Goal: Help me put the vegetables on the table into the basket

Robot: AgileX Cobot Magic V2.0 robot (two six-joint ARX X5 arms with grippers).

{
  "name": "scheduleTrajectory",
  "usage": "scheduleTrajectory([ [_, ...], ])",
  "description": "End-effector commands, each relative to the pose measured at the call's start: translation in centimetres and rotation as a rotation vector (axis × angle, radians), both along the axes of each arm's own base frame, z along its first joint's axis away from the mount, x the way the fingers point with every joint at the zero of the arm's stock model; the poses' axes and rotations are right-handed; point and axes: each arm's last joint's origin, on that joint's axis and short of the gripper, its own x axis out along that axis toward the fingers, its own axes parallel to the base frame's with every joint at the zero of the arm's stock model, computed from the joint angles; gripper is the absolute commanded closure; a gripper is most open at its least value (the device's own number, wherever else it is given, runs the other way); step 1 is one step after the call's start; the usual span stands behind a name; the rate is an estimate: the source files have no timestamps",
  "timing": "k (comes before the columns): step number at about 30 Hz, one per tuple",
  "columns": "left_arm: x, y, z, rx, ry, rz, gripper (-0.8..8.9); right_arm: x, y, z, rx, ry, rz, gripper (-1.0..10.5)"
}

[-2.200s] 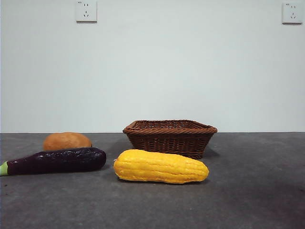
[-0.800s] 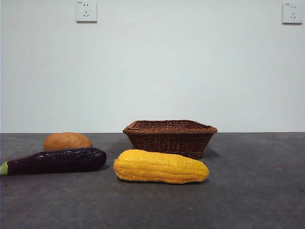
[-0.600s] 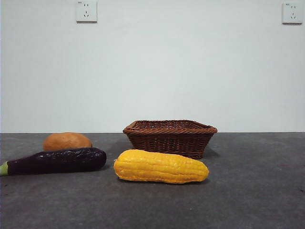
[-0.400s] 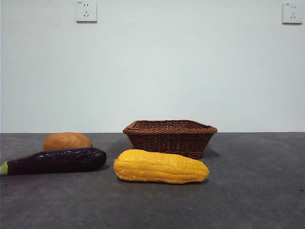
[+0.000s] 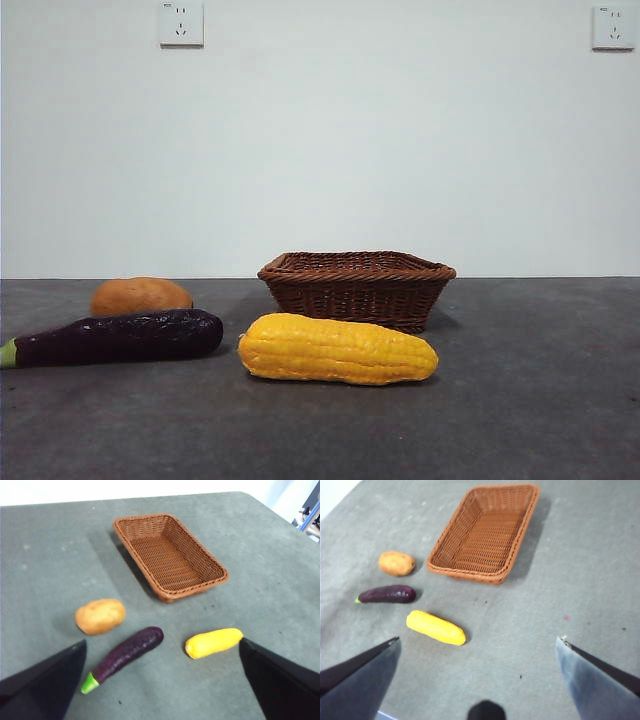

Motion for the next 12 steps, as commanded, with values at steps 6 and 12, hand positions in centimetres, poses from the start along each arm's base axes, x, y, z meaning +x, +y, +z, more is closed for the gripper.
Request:
scheduleTrajectory([
  [6, 1.8, -0.1, 0.1, 0.007, 0.048, -0.01, 1.8, 6.7, 0.0, 0.6, 0.054, 0.038, 0.001, 3.8],
  [12, 2.7, -0.2, 0.0, -0.009, 0.062, -0.037, 1.8, 16.0, 1.8, 0.5, 0.033, 0.171, 0.013, 3.8],
])
